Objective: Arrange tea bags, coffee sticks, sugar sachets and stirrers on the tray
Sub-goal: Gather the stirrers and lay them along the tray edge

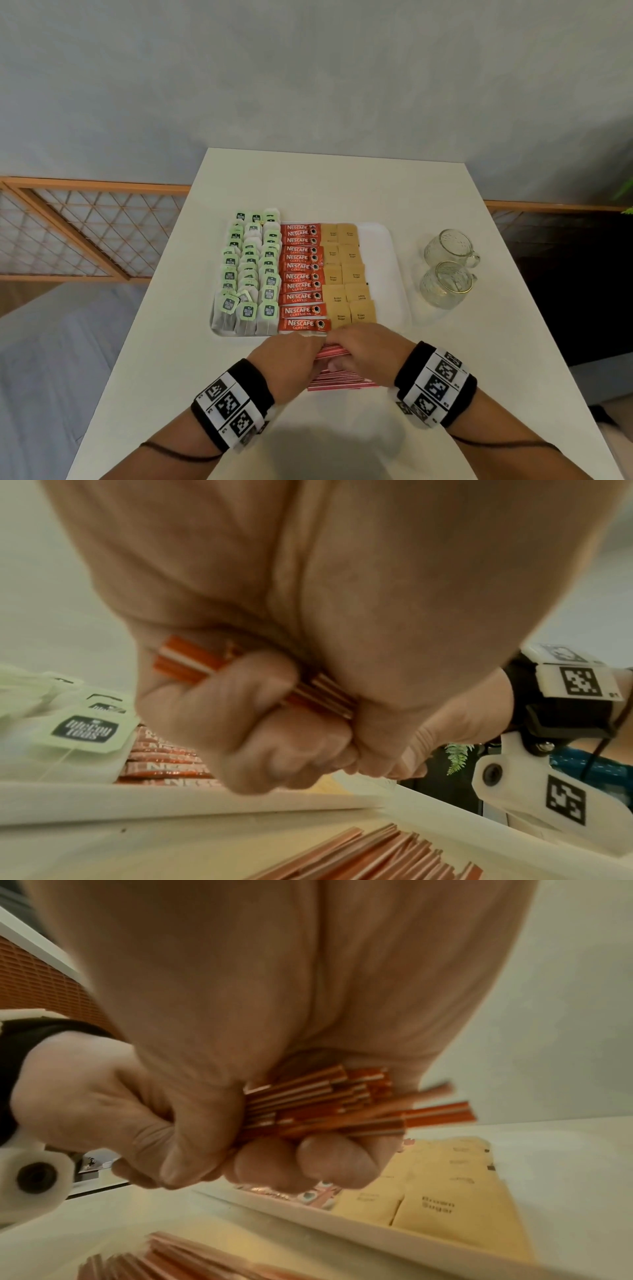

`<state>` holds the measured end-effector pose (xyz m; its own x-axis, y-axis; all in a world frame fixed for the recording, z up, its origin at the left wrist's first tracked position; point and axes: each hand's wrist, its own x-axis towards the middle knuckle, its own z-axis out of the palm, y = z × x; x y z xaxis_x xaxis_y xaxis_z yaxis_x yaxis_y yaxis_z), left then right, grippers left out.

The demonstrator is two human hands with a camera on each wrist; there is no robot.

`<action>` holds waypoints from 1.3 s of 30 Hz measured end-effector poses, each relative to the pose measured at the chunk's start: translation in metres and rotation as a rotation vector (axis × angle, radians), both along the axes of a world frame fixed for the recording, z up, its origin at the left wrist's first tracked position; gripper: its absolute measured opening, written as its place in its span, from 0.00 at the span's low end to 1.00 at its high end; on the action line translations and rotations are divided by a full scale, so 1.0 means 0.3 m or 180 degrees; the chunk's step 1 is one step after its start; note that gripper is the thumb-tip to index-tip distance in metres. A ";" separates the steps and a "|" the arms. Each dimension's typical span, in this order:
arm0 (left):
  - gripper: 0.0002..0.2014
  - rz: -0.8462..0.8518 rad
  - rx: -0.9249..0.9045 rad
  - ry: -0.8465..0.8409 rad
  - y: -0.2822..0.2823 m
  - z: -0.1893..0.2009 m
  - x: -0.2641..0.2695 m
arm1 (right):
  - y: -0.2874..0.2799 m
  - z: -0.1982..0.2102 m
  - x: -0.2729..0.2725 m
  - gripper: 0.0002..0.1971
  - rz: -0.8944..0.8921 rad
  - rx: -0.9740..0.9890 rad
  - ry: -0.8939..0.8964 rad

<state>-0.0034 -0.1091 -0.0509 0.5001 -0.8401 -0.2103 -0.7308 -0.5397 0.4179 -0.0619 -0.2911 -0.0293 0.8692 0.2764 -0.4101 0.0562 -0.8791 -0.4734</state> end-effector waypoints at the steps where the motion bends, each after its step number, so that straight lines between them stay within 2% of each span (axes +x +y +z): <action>1: 0.15 -0.0013 -0.0029 0.0081 0.006 0.003 0.004 | -0.014 0.003 0.002 0.18 0.0013 -0.0050 0.0028; 4: 0.15 -0.0057 -0.0073 0.0274 0.030 0.007 0.023 | -0.064 0.013 0.005 0.12 -0.0023 -0.0310 0.0081; 7: 0.14 0.0004 -0.0039 0.0258 0.040 0.003 0.038 | -0.077 0.012 0.000 0.16 -0.0055 -0.0412 -0.0038; 10: 0.10 0.0068 -0.0103 0.0283 0.024 0.008 0.027 | -0.052 0.001 -0.002 0.13 -0.0091 -0.0237 -0.0134; 13: 0.07 0.0127 -0.0302 0.0345 0.009 0.026 0.015 | -0.041 -0.001 -0.001 0.20 -0.0187 0.0169 -0.0075; 15: 0.06 0.0161 -0.0310 0.0467 0.010 0.032 0.017 | -0.043 0.003 -0.004 0.26 -0.0249 0.0381 -0.0096; 17: 0.07 0.0167 -0.0201 0.0522 0.016 0.029 0.024 | -0.045 0.011 -0.008 0.27 -0.0218 0.0511 -0.0129; 19: 0.08 0.0152 -0.0115 0.0444 0.016 0.019 0.030 | -0.043 0.016 -0.006 0.23 -0.0159 0.0634 -0.0073; 23: 0.13 0.0143 -0.0102 0.0261 0.012 -0.009 0.037 | -0.004 0.002 0.005 0.08 -0.0034 0.0529 -0.0102; 29: 0.09 0.0172 -0.0317 0.0504 0.044 0.011 0.097 | -0.015 -0.022 0.017 0.08 -0.0186 0.0232 -0.0108; 31: 0.09 0.0313 -0.0574 0.0871 0.062 0.026 0.124 | -0.040 -0.039 0.020 0.10 -0.0264 0.0138 -0.0142; 34: 0.12 0.0581 -0.0991 0.1536 0.058 0.041 0.126 | -0.045 -0.054 0.027 0.11 -0.0284 0.0034 -0.0316; 36: 0.18 0.0766 -0.1104 0.1427 0.022 0.037 0.107 | -0.022 -0.062 0.032 0.11 -0.0304 0.0193 -0.0557; 39: 0.25 0.1065 -0.1265 0.0954 -0.037 0.017 0.088 | 0.023 -0.061 0.040 0.15 -0.0253 0.0535 -0.0814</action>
